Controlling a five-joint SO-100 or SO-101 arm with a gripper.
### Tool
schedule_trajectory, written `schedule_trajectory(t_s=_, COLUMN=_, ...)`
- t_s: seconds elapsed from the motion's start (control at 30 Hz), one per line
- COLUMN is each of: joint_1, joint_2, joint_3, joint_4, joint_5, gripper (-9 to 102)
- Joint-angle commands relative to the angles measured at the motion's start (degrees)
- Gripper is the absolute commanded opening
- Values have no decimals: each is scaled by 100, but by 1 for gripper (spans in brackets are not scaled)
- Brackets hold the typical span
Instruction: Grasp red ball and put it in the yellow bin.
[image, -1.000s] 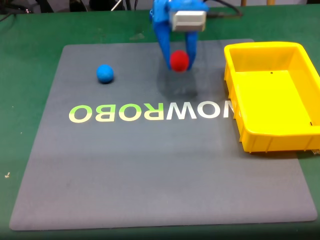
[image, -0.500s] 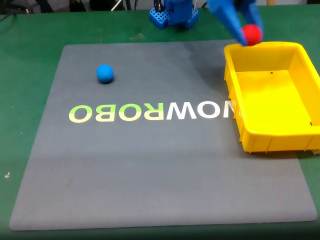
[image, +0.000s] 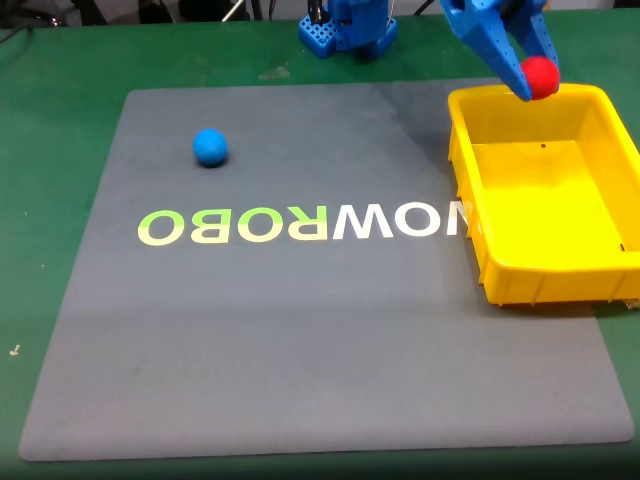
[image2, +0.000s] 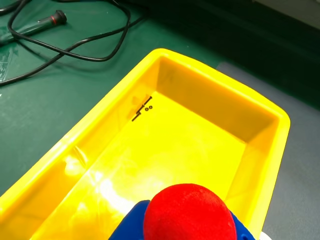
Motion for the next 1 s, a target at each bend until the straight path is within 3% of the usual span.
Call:
schedule_trajectory(t_s=0.0, joint_1=-97, joint_2=70, joint_3=-387, joint_4=-167, joint_5=105, gripper=29)
schedule_trajectory(t_s=0.17, joint_1=-44, joint_2=62, joint_3=-448, joint_4=-193, joint_5=141, gripper=40)
schedule_trajectory(t_s=0.57, joint_1=202, joint_2=510, joint_3=-281, joint_4=229, joint_5=167, gripper=37)
schedule_trajectory(t_s=0.67, joint_1=343, joint_2=1222, joint_3=202, joint_4=677, joint_5=255, gripper=31)
schedule_trajectory(t_s=0.9, joint_1=896, joint_2=3718, joint_3=1916, joint_4=2540, joint_5=571, gripper=2)
schedule_trajectory(t_s=0.97, joint_1=1125, joint_2=4368, joint_3=2364, joint_4=3138, joint_5=624, gripper=0)
